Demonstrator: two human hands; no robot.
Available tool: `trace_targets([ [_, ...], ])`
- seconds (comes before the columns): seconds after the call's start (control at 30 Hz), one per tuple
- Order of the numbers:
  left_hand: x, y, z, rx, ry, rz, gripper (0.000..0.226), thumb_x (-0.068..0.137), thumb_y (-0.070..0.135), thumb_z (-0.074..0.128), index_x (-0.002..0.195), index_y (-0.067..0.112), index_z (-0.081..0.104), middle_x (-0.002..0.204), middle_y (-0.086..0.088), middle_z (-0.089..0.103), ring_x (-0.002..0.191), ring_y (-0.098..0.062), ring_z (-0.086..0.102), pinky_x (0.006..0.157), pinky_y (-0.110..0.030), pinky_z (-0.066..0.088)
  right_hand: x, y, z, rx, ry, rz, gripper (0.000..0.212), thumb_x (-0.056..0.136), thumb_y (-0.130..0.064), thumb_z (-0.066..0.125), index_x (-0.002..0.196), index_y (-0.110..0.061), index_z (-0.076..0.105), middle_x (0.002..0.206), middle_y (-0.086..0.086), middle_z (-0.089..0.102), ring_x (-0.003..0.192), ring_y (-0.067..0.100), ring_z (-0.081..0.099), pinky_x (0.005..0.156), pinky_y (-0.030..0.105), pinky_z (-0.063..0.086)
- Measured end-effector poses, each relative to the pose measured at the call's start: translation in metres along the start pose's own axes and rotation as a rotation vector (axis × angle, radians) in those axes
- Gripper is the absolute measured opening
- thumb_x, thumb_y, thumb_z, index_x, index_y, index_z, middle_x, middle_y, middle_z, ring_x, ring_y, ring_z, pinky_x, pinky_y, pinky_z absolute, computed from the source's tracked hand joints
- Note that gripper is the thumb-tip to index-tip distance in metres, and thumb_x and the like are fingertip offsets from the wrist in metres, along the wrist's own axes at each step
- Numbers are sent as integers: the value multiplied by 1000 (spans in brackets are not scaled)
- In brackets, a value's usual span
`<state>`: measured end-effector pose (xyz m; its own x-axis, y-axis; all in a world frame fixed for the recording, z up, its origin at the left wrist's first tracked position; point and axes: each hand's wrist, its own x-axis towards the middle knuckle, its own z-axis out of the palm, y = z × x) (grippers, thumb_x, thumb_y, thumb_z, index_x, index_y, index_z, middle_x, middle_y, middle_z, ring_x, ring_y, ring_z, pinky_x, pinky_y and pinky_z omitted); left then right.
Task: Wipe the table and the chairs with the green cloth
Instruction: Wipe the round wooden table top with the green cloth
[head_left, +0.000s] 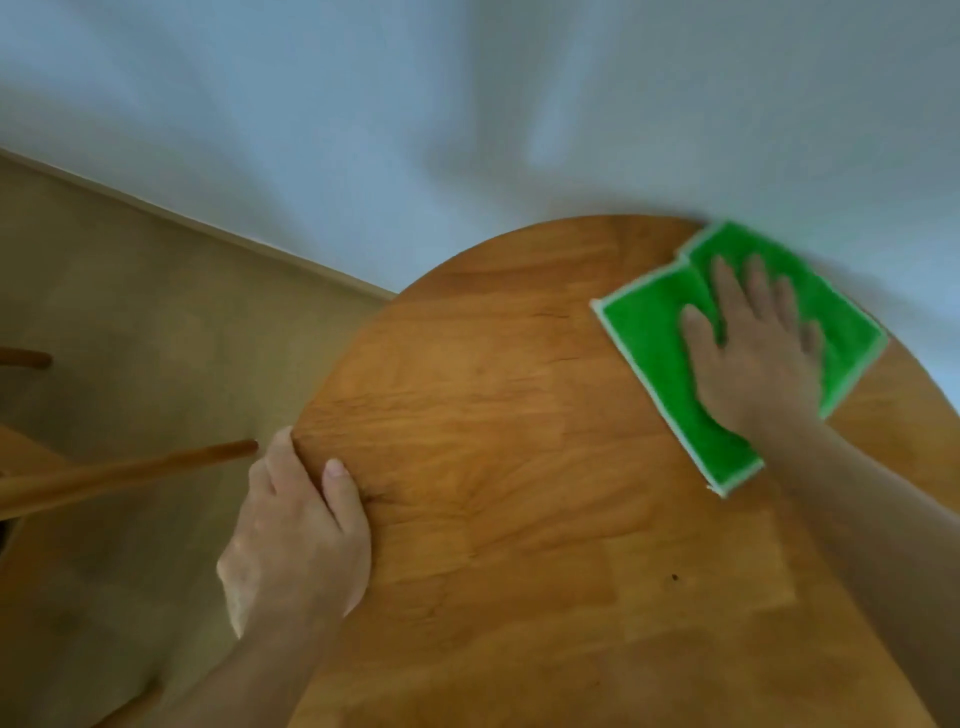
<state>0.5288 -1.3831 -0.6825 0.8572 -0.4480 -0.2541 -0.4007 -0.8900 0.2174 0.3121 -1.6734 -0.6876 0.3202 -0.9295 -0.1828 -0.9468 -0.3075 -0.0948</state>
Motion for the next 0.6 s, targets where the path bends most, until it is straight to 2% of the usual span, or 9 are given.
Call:
trace_targets([
  [0.1, 0, 0, -1, -6, 2, 5, 57, 95, 49, 21, 142, 17, 26, 131, -10, 51, 100, -33, 58, 68, -39, 34, -56, 49, -1, 42, 9, 264, 71, 88, -70, 7, 152, -38, 4, 163, -4, 2, 149, 23, 4, 116, 57, 8],
  [0.17, 0, 1, -2, -9, -3, 7, 56, 96, 48, 22, 141, 17, 26, 129, -9, 52, 99, -31, 58, 67, -38, 33, -92, 56, 1, 80, 8, 414, 75, 86, -72, 4, 152, -36, 0, 163, -2, -1, 149, 26, 2, 115, 60, 6],
  [0.33, -1, 2, -3, -19, 7, 26, 56, 97, 46, 24, 143, 15, 27, 129, -9, 52, 101, -30, 58, 69, -38, 37, -86, -9, 11, 150, 40, 592, 84, 86, -66, 7, 154, -18, 1, 162, 11, -4, 147, 37, -3, 111, 66, 1],
  [0.43, -2, 1, -3, -17, 14, 40, 58, 97, 47, 23, 145, 14, 26, 132, -9, 50, 106, -31, 57, 75, -43, 43, -57, -72, 18, 126, 46, 414, 77, 92, -61, 12, 155, -16, 1, 161, 14, -5, 146, 40, -5, 109, 68, -1],
  [0.6, 2, -4, 0, 4, 29, 42, 60, 96, 49, 22, 146, 15, 26, 140, -12, 46, 114, -37, 53, 84, -53, 44, -83, -172, 33, 51, -9, -130, 70, 96, -58, 10, 154, -21, 0, 162, 10, -7, 147, 36, -10, 111, 65, -7],
])
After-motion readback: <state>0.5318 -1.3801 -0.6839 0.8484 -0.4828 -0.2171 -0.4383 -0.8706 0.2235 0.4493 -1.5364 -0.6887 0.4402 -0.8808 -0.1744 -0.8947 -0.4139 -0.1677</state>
